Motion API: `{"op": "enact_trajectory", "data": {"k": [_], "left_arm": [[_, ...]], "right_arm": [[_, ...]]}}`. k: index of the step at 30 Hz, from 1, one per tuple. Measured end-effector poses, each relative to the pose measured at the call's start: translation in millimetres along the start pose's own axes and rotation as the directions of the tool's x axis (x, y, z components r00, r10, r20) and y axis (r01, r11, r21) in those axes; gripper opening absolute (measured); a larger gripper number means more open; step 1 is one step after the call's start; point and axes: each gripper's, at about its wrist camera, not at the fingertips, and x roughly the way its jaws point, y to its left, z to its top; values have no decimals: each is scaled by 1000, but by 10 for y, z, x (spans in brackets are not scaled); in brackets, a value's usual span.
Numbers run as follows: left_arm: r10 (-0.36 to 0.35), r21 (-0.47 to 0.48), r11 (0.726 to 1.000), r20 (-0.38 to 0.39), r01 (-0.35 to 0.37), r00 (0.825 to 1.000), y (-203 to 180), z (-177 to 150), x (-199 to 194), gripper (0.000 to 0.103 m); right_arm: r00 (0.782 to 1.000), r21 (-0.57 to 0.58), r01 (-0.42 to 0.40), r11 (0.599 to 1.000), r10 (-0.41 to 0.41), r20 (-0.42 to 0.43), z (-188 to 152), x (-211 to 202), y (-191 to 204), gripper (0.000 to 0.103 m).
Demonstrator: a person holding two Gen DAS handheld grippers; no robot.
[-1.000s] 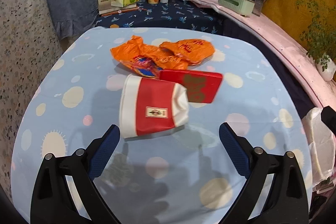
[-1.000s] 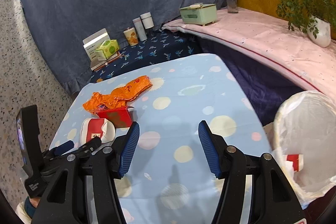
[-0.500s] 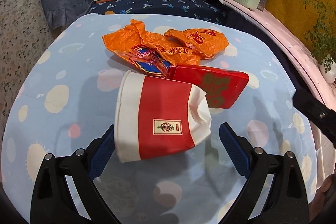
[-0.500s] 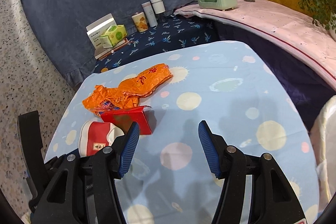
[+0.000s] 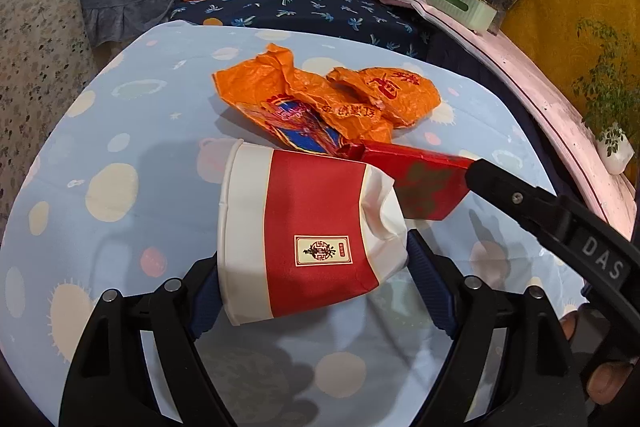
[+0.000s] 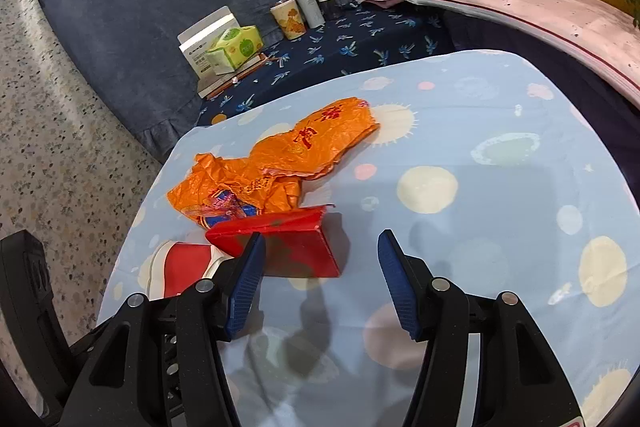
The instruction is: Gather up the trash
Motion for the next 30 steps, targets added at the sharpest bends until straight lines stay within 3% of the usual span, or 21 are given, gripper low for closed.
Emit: {"op": "enact_trajectory", "data": {"k": [4,5,7,9,11,30], "left_arm": [[11,-7,1000,-2,-11,1000,66,15,11,78],[12,-11,1000,-3,-12,1000,84,16,14,78],[15,-15,1000,-4,-15,1000,112,26,20,78],[18,-18,1000,-3,-18,1000,129,26,12,78],[17,-18,1000,-1,-17,1000,125,26,-2,78],[-37,54,998,72,33,997,-493,33,-568,78]], "right_arm": [[1000,-12,-20,1000,19,-16,22,113,71,57],[999,-15,-25,1000,24,-21,23,139,86,52],[999,-20,-38,999,38,-36,16,181,113,38],[998,-28,-45,999,43,-51,4,203,133,12],[997,-34,-51,998,49,-56,-11,188,152,4],[994,-48,-45,998,49,97,111,-838,7,1]]}}
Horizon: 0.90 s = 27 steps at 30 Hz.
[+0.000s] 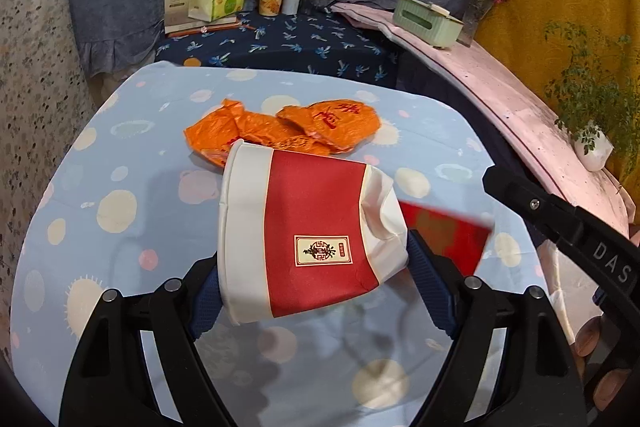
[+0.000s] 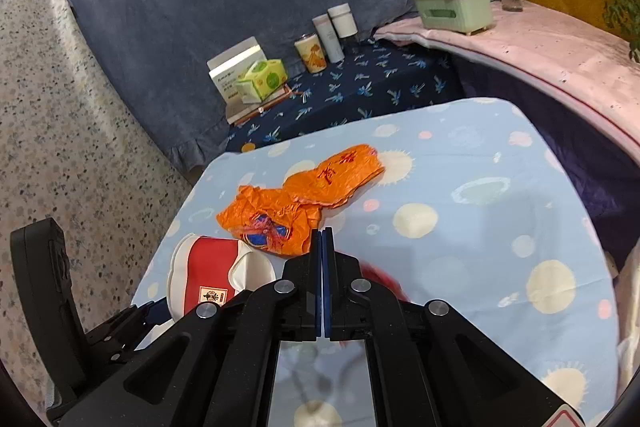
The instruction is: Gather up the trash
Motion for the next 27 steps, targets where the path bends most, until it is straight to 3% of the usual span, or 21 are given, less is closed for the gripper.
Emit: {"op": "enact_trajectory", "data": {"k": [8,10,11,14,15,25,27], "left_arm": [[-25,44,999,34,23,999,-351,-13,-272,78],[-25,40,999,33,24,999,-382,-38,-296,78],[-25,36,999,30,24,999,-385,-57,-301,78],[-11,30,999,19,11,1000,-353,-123,-285,78],[-7,28,1000,14,6,1000,-336,-143,-271,78],[41,2,999,-24,-41,999,-68,-309,-169,78],[44,-11,999,-30,-45,999,-12,-323,-151,78]], "right_arm": [[997,25,35,999,-36,61,77,-499,-219,1],[997,43,49,998,-51,55,62,-565,-309,6],[997,51,51,997,-53,49,39,-580,-343,14],[997,61,59,996,-61,42,-117,-605,-430,54],[997,62,57,996,-60,42,-196,-602,-448,59],[992,23,53,998,-50,-113,-735,-45,-407,58],[990,21,58,998,-55,-130,-775,34,-407,50]]}}
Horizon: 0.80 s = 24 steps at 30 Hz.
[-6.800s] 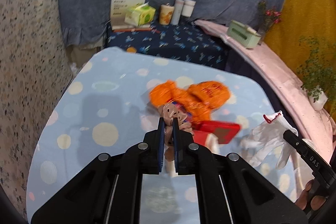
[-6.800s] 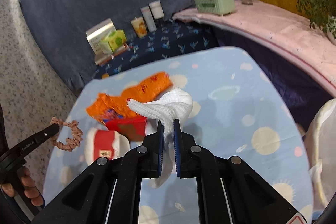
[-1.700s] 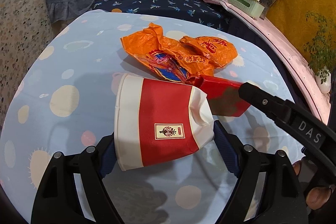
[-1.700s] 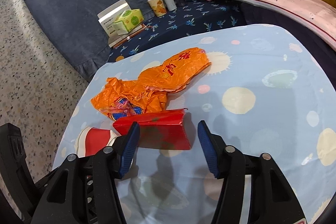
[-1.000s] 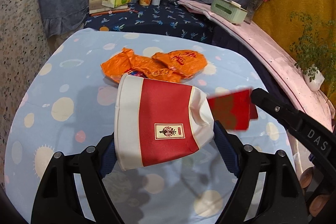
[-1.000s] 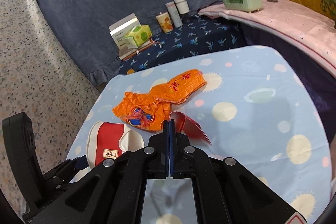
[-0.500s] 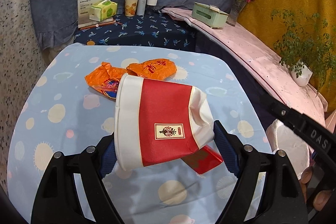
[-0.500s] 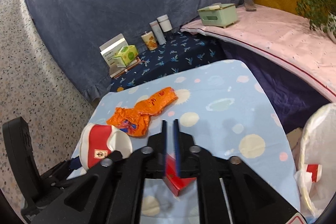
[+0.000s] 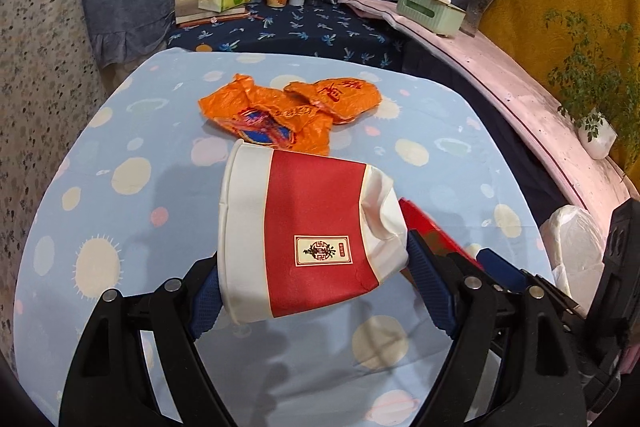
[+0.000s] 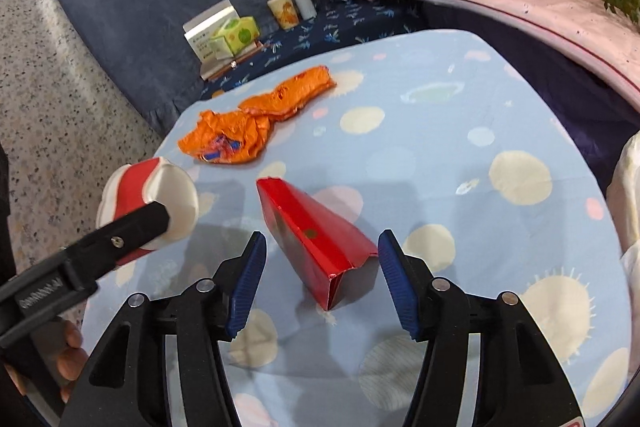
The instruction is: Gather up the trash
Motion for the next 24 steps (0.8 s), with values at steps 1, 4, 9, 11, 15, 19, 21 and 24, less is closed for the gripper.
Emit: {"op": "enact_trajectory", "data": {"k": [1,4,9,11,15,19,21,24], "left_arm": [[3,-4,1000,-2,-3,1000,23,-5,9,78],[7,-6,1000,-5,-7,1000,48,-11,22,78],[1,-5,1000,-3,-1,1000,50,1,17,78],[-3,0,1000,1,3,1000,6,11,-1,78],[-16,15,1000,10,16,1000,-138,34,-47,78],[-41,40,998,25,40,999,-361,67,-131,78],[-56,58,997,35,53,998,-486,71,-179,78],[-75,77,994,45,71,996,-654,83,-244,78]], "right_arm": [[1000,1,2,1000,-2,-8,-13,30,-10,46],[999,1,4,1000,-4,-36,-38,113,-19,28],[1000,-2,1,1000,-1,-22,-1,46,-24,12],[1000,-11,9,1000,-9,-3,24,-35,-22,11],[999,-6,5,1000,-5,45,114,-250,-59,10],[994,12,6,1000,-7,107,222,-560,-144,10],[991,23,9,1000,-12,134,268,-712,-205,10],[984,44,16,999,-23,174,331,-948,-324,10]]}}
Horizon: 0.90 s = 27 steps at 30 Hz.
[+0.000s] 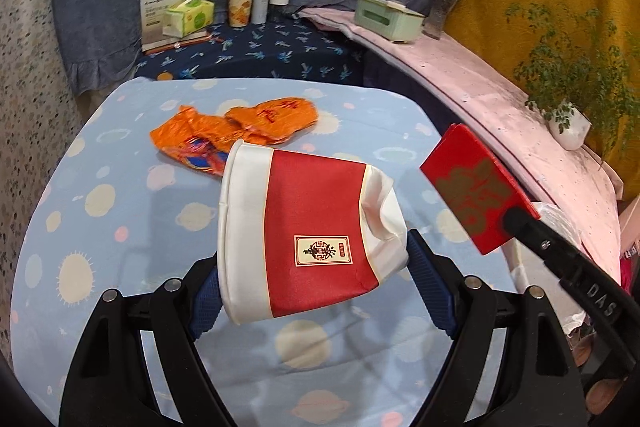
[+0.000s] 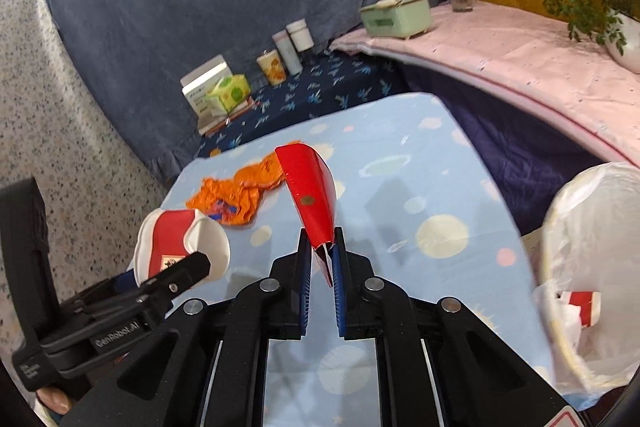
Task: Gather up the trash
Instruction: 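Carry the paper cup and red box over the bin and open both tools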
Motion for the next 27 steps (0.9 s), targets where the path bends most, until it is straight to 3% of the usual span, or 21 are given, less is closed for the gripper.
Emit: {"op": "enact_trajectory", "data": {"k": [13,27], "left_arm": [[-89,106,991,10,87,996,-883,2,-125,78],[-205,230,950,-47,210,978,-1938,-138,-42,78]], "right_arm": [[986,132,82,988,-99,134,179,-854,-744,10],[956,256,186,949,-235,178,18,-1414,-1598,10]]}}
